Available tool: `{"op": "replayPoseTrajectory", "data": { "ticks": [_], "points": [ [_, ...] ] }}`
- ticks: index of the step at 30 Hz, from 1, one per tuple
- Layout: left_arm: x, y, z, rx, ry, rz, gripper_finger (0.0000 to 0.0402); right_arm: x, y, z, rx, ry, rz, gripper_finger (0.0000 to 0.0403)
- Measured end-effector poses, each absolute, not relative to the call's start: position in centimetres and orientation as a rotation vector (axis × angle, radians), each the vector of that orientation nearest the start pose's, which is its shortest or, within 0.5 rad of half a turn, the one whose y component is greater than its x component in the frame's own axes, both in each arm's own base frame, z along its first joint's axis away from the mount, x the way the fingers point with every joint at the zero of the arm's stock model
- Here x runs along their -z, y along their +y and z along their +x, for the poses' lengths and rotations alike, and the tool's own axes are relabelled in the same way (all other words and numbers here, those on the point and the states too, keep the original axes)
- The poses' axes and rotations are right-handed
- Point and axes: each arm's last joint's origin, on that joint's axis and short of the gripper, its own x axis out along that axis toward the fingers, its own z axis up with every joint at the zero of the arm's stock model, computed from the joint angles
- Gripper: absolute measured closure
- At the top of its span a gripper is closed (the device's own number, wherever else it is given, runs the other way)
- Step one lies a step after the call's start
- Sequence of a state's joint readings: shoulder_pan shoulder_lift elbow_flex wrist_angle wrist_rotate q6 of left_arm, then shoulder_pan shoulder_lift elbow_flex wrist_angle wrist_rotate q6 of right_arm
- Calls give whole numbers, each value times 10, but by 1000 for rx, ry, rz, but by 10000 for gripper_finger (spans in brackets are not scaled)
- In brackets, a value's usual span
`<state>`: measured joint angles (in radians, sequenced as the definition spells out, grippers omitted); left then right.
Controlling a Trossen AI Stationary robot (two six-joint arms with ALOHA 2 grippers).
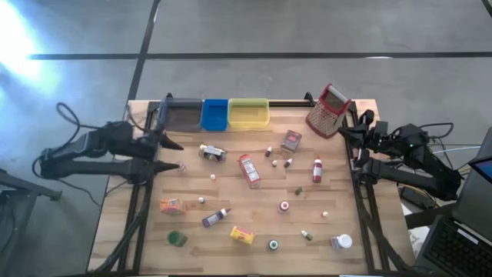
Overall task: Pick & Place Kitchen Items
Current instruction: Put the orange cereal box into the blue bin
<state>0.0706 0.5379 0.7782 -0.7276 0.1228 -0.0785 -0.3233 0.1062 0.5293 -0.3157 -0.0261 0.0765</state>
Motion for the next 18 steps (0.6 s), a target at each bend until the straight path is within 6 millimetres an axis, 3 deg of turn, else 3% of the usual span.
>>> {"op": "replayPoseTrajectory", "data": {
  "ticks": [8, 13, 18],
  "points": [
    [-330, -15, 120, 0, 882, -31, 90, -297, -16, 50, 293, -115, 57, 394],
    [-339, -23, 127, -7, 998, -62, 90, -297, -16, 50, 294, -115, 57, 394],
    [-333, -27, 133, 19, 1061, -142, 90, -297, -16, 50, 293, -115, 58, 394]
  ]
}}
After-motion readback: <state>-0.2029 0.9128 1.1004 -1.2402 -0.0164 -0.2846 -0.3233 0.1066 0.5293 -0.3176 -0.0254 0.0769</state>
